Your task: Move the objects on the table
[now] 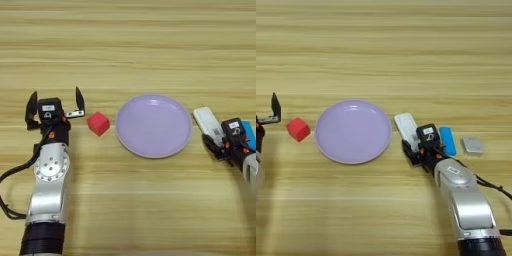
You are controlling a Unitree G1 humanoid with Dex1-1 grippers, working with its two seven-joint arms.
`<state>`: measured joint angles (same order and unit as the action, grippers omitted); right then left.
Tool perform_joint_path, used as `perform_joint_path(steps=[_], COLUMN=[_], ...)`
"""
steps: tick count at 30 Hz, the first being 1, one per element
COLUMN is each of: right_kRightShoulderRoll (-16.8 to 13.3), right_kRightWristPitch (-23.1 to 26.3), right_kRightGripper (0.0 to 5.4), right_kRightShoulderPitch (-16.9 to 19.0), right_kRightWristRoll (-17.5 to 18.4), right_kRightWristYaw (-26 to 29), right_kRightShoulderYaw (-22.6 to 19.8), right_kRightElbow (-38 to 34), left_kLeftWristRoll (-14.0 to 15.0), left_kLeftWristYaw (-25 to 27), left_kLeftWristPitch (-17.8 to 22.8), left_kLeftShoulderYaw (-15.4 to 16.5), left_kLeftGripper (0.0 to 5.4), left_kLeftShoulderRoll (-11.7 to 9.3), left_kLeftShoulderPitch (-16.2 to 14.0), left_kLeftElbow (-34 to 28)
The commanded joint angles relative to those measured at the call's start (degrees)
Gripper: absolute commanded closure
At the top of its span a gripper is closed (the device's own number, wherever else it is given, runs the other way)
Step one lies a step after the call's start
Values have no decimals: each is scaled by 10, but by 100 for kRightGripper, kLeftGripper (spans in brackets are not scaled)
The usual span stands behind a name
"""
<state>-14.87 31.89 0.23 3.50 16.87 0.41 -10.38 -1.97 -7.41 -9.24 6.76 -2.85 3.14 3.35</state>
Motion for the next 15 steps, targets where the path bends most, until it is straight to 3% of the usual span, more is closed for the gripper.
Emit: perform_joint_path(steps=[1,10,15], right_kRightShoulderRoll=[1,2,4], right_kRightWristPitch=[2,2,-15], right_kRightGripper=[249,249,183], right_kRightShoulderPitch=[7,3,0], right_kRightWristRoll=[2,2,-4], right_kRightWristYaw=[-2,-6,-18], right_kRightShoulderYaw=[2,1,-5], right_kRightElbow=[8,13,16], left_kLeftWristRoll=[0,2,1], left_kLeftWristYaw=[-2,2,3], left_kLeftWristPitch=[12,14,14], left_kLeftShoulderYaw=[3,6,8], left_kLeftGripper=[0,0,0], left_kLeftShoulderRoll=[0,-3,-2], left_kLeftShoulderPitch=[-1,-1,0], left_kLeftElbow=[-8,-10,-9])
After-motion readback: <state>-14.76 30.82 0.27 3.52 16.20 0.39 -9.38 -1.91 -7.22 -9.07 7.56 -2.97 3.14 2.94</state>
